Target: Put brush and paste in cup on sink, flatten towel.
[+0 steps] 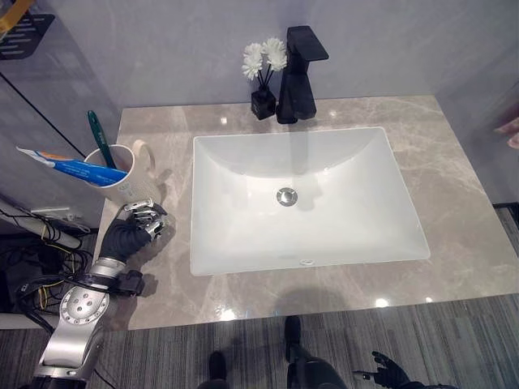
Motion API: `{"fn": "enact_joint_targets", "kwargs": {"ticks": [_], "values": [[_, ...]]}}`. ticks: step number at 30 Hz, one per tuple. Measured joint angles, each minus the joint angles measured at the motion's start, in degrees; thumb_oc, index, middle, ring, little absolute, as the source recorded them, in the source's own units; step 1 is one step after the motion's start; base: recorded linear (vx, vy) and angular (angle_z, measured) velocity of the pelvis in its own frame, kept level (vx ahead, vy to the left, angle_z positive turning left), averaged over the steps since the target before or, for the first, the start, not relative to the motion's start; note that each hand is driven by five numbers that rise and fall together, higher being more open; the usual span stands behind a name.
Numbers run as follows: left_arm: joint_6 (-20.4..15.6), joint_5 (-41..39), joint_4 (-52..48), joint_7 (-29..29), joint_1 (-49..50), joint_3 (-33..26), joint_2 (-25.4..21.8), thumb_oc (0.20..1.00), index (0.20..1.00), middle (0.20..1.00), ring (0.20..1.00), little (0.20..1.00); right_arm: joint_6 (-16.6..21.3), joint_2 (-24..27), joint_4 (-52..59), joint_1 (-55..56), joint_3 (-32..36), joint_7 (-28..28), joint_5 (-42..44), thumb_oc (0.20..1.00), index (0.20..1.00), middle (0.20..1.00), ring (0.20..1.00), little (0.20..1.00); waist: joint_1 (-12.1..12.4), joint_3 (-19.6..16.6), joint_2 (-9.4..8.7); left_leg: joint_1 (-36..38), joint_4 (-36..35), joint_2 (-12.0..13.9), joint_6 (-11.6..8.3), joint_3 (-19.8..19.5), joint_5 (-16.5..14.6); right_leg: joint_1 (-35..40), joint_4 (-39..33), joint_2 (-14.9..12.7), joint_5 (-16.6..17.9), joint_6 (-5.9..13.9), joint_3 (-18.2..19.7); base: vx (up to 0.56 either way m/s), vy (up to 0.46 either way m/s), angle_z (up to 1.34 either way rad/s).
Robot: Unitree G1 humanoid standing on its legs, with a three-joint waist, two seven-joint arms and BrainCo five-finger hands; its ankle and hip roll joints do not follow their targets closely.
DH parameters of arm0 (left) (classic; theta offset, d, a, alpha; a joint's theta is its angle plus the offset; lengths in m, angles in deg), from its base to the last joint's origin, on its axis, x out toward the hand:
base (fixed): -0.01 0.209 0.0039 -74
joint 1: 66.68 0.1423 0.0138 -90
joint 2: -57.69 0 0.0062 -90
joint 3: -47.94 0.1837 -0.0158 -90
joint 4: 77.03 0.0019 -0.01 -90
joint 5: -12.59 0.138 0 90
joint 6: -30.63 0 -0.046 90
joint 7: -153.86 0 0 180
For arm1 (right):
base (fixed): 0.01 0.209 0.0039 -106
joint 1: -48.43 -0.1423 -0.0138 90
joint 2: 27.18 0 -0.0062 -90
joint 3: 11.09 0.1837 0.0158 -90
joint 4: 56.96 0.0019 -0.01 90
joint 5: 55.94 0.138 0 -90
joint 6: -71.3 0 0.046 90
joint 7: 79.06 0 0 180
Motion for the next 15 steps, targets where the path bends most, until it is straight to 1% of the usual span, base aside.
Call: {"fn": "enact_joint_targets", "kwargs": {"ticks": [5, 8, 10, 12, 15], "values": [[-0.04, -2.54, 0.01, 1.22, 4.66, -0.76, -1.16, 0.2, 0.2, 0.2, 0.2, 0.2, 0.0, 0.02, 0.46, 0.07, 0.01, 0.0, -0.09, 1.0, 1.0, 1.0, 1.0, 1.0, 0.48, -0.42, 0.75, 0.72, -0.02, -0.03, 0.0, -0.34, -0.01, 0.95, -0.03, -0.18, -0.29, -0.16, -0.2, 0.01, 0.003, 0.02], [0.02, -2.9, 0.18, 1.41, 8.17, -1.86, -1.12, 0.2, 0.2, 0.2, 0.2, 0.2, -0.01, 0.1, 0.4, 0.4, 0.04, 0.0, -0.14, 1.0, 1.0, 1.0, 1.0, 1.0, 0.59, -1.35, 2.22, 0.62, -0.1, -0.03, -0.06, -0.45, 0.02, 0.86, -0.19, -0.19, -0.33, -0.11, -0.3, -0.04, 0.006, 0.01], [0.09, -2.91, 0.5, 1.3, 9.26, -2.29, -1.13, 0.2, 0.2, 0.2, 0.2, 0.2, -0.06, 0.15, 0.52, 0.33, -0.36, 0.03, -0.14, 1.0, 1.0, 1.0, 1.0, 1.0, 0.75, -1.88, 2.89, -0.27, -0.09, -0.03, -0.22, -0.52, 0.13, 0.32, -0.18, -0.19, -0.27, -0.12, -0.32, -0.05, 0.004, 0.01], [-0.02, -2.93, 0.83, 1.23, 9.31, -2.37, -1.1, 0.2, 0.2, 0.2, 0.2, 0.2, -0.05, 0.14, 0.62, 0.3, -0.49, 0.0, -0.15, 1.0, 1.0, 1.0, 1.0, 1.0, 0.99, -2.02, 3.25, -0.81, -0.05, -0.06, -0.57, -0.67, 0.4, -0.43, -0.01, -0.25, -0.06, -0.17, -0.39, -0.05, 0.005, 0.03], [-0.06, -2.93, 0.84, 1.14, 8.77, -2.61, -1.15, 0.2, 0.2, 0.2, 0.2, 0.2, 0.05, 0.43, 0.91, 0.35, -0.49, 0.02, -0.14, 1.0, 1.0, 1.0, 1.0, 1.0, 0.99, -2.25, 3.49, -2.48, -0.04, -0.07, -0.58, -0.89, 0.82, -1.83, -0.01, -0.28, 0.22, -0.28, -0.53, -0.07, 0.004, 0.04]]}}
